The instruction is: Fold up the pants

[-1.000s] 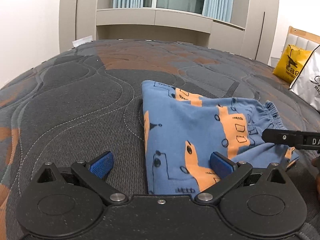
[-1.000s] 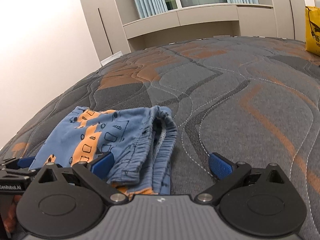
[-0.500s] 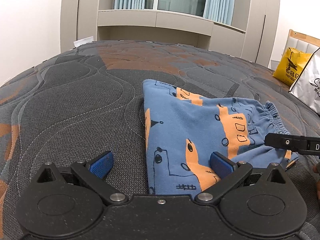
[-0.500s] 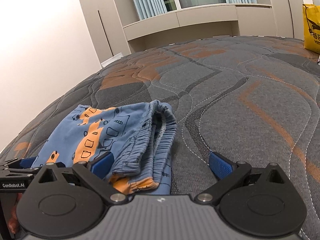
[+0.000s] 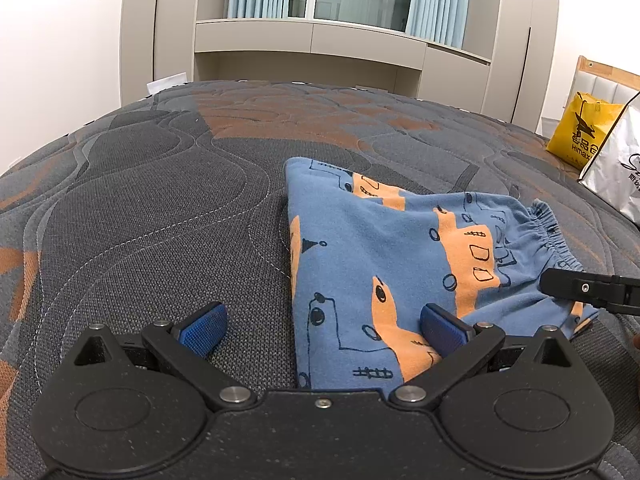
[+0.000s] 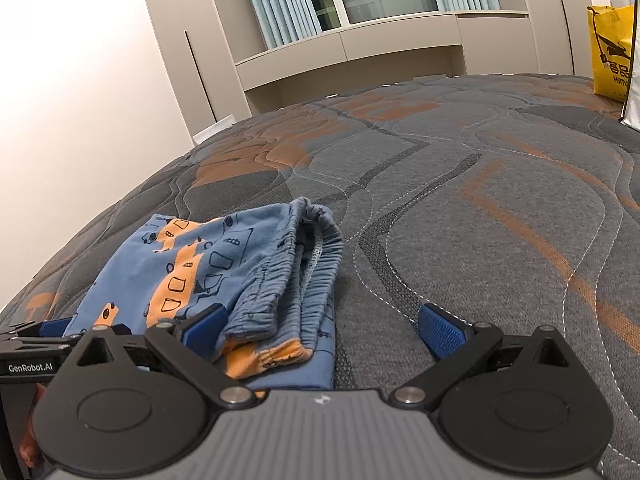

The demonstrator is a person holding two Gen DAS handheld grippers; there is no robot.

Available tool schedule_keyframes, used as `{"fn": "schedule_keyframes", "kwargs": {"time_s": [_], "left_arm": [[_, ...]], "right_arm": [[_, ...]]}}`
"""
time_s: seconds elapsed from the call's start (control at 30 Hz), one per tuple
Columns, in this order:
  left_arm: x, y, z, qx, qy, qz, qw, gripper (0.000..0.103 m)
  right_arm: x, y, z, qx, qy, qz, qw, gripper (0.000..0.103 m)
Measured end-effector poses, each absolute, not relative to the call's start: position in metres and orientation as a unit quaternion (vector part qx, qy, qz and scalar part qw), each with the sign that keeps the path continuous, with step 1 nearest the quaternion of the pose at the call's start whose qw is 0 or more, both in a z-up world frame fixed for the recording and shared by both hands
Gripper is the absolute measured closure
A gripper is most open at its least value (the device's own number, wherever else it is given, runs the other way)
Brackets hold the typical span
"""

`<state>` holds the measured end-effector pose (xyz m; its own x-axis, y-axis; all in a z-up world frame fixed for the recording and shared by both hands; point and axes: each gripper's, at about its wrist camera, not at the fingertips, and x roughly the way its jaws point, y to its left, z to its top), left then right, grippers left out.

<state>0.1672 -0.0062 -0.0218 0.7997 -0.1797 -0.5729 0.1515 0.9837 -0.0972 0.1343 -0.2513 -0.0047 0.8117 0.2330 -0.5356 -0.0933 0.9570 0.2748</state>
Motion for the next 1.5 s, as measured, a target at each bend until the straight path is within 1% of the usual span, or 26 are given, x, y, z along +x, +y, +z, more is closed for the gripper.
{"fn": "schedule_keyframes", "kwargs": {"time_s": [0.3,0.57,0.7,0.8,0.9,1.1,1.2,1.3,1.4,1.5], "left_arm": [[0.167,-0.005,-0.022,-0.024,0.305,-0.089,0.948,0.0],[0.152,0.006,-0.021,-0.038,0.3,-0.099,0.948,0.0],[0.138,0.015,-0.013,-0.055,0.288,-0.102,0.951,0.0],[0.129,0.024,-0.006,-0.071,0.264,-0.121,0.954,0.0],[0.132,0.029,0.004,-0.079,0.262,-0.127,0.953,0.0],[0.153,0.026,0.015,-0.055,0.265,-0.109,0.957,0.0],[0.164,0.027,0.014,-0.062,0.272,-0.103,0.955,0.0],[0.175,0.026,0.011,-0.063,0.282,-0.101,0.952,0.0],[0.182,0.024,0.006,-0.061,0.287,-0.105,0.95,0.0],[0.185,0.024,-0.002,-0.072,0.289,-0.121,0.947,0.0]], "right_arm": [[0.122,-0.251,-0.005,0.128,0.292,0.075,0.945,0.0],[0.082,-0.242,-0.004,0.115,0.278,0.055,0.952,0.0],[0.068,-0.247,0.003,0.126,0.267,0.073,0.953,0.0],[0.063,-0.257,0.009,0.156,0.238,0.099,0.954,0.0],[0.068,-0.262,0.015,0.159,0.219,0.122,0.955,0.0],[0.093,-0.254,0.021,0.125,0.226,0.138,0.956,0.0],[0.104,-0.252,0.015,0.123,0.236,0.129,0.955,0.0],[0.116,-0.259,0.011,0.147,0.25,0.138,0.947,0.0],[0.135,-0.267,0.014,0.177,0.239,0.177,0.938,0.0],[0.162,-0.266,0.018,0.148,0.238,0.202,0.938,0.0]]}}
